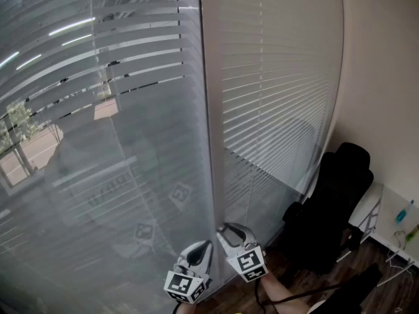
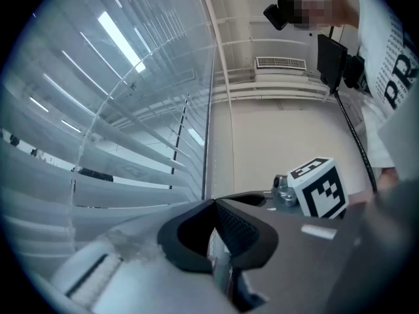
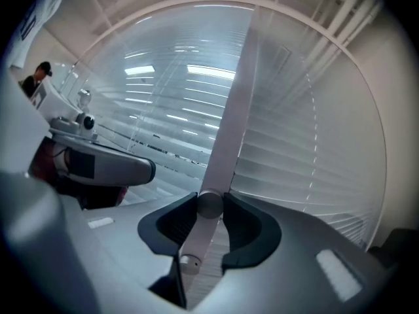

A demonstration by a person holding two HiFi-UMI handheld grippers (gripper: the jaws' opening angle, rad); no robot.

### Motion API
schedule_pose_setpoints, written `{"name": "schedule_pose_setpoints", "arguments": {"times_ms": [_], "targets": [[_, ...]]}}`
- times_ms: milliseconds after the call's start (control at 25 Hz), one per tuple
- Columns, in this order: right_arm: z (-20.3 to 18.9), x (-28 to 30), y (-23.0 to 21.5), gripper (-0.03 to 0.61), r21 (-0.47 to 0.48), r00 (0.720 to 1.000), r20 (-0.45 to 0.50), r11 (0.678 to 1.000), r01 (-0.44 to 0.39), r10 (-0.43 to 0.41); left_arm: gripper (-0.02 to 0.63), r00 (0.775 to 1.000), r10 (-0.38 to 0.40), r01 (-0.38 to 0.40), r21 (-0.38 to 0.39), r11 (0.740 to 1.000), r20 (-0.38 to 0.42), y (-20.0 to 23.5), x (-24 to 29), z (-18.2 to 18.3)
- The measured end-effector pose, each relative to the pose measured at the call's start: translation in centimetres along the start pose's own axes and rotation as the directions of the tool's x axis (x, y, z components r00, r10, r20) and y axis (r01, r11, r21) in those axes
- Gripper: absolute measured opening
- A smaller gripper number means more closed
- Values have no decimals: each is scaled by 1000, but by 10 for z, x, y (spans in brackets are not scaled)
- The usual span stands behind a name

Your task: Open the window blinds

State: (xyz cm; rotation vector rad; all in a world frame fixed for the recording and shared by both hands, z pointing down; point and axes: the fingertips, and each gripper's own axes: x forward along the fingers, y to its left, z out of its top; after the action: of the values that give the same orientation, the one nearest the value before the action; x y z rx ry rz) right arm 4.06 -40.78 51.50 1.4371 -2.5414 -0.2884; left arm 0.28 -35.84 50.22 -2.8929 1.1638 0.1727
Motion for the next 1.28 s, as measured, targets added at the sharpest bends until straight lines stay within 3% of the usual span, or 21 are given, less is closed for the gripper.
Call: {"name": "schedule_pose_setpoints", "arguments": {"times_ms": [440, 680, 1080, 1160, 1280], "targets": [[-2, 0, -5, 133, 196, 999, 34, 980, -18, 12, -6, 1000, 5, -5, -1, 1000, -4, 1, -1, -1], [-3, -1, -6, 133, 352, 998, 54, 934, -53, 36, -6, 1000, 7, -7, -5, 1000, -3, 1, -2, -1], [-4, -1, -7, 133, 462, 996, 68, 883, -78, 52, -6, 1000, -2, 2, -5, 1000, -8, -5, -2, -1], [-3, -1, -7, 133, 444, 996, 73, 893, -78, 51, -6, 1000, -3, 3, -6, 1000, -10, -6, -2, -2], [-4, -3, -6, 135, 349, 997, 60, 935, -65, 47, -6, 1000, -2, 2, -6, 1000, -14, -7, -2, -2]]}}
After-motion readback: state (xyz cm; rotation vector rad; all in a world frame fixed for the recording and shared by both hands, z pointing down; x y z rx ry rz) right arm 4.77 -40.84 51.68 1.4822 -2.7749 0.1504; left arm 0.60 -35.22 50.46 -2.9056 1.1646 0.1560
